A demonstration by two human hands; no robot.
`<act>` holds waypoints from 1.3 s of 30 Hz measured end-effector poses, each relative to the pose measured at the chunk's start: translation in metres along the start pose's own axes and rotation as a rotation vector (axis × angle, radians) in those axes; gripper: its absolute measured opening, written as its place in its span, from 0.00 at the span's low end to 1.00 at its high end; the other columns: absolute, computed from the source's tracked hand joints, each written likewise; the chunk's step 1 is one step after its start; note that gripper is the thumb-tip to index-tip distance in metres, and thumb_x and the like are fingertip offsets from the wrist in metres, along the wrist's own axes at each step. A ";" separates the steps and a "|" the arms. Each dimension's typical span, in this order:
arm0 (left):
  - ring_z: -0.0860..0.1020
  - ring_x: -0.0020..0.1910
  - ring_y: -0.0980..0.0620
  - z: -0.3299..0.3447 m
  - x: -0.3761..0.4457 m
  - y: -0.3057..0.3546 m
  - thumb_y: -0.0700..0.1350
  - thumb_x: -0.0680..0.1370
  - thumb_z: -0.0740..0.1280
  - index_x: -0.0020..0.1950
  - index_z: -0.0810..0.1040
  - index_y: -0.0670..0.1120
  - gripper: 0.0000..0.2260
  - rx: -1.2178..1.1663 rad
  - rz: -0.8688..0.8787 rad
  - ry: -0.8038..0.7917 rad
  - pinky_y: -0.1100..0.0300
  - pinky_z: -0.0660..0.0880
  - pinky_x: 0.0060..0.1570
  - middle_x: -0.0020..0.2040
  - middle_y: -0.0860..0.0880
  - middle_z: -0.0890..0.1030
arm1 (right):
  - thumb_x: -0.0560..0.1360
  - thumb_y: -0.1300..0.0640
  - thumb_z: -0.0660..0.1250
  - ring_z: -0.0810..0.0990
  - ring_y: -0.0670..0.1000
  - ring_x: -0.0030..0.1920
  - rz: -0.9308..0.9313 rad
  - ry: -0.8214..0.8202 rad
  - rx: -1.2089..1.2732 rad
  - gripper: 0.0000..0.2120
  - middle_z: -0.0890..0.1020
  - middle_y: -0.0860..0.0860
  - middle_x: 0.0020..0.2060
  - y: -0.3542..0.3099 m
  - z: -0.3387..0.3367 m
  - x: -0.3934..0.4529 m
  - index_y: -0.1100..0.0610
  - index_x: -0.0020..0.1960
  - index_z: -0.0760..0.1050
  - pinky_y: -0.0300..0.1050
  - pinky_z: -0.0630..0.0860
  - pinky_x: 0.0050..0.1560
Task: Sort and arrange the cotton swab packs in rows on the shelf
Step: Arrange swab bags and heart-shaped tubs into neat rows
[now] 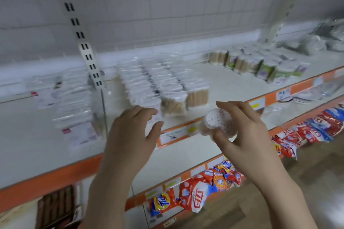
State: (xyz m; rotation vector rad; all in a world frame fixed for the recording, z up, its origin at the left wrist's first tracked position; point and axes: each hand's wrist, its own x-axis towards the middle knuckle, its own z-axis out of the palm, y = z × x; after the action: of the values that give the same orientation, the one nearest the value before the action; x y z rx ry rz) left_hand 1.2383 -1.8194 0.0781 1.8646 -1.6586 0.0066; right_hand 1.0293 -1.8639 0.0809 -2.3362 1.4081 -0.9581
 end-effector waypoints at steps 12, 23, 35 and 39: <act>0.75 0.53 0.51 0.060 0.040 0.068 0.52 0.76 0.66 0.58 0.78 0.48 0.14 0.043 0.058 -0.089 0.56 0.70 0.54 0.53 0.53 0.78 | 0.70 0.62 0.67 0.71 0.51 0.59 0.064 0.000 0.014 0.24 0.72 0.49 0.59 0.084 -0.027 0.026 0.55 0.66 0.71 0.30 0.60 0.50; 0.75 0.51 0.48 0.082 0.107 0.080 0.48 0.74 0.68 0.56 0.79 0.47 0.11 -0.065 0.123 -0.005 0.54 0.69 0.53 0.51 0.52 0.79 | 0.71 0.61 0.67 0.71 0.50 0.59 0.064 0.068 -0.095 0.24 0.72 0.49 0.59 0.112 -0.037 0.085 0.54 0.67 0.70 0.32 0.62 0.53; 0.76 0.51 0.48 0.116 0.149 0.095 0.48 0.75 0.67 0.56 0.79 0.47 0.12 -0.014 0.085 -0.029 0.53 0.71 0.52 0.50 0.52 0.79 | 0.71 0.60 0.68 0.67 0.51 0.64 0.048 0.031 -0.119 0.24 0.74 0.50 0.62 0.176 -0.034 0.134 0.55 0.67 0.70 0.27 0.56 0.53; 0.77 0.49 0.50 0.142 0.163 0.120 0.51 0.76 0.66 0.58 0.78 0.49 0.13 0.000 0.051 -0.024 0.54 0.72 0.51 0.50 0.53 0.79 | 0.71 0.60 0.69 0.69 0.53 0.63 -0.003 -0.029 -0.127 0.24 0.74 0.52 0.61 0.212 -0.044 0.162 0.57 0.67 0.70 0.29 0.58 0.52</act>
State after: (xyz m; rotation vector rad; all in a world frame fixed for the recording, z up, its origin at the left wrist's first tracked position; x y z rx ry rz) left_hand 1.1079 -2.0297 0.0847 1.8289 -1.7221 0.0050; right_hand 0.9056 -2.1042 0.0702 -2.4323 1.4957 -0.8551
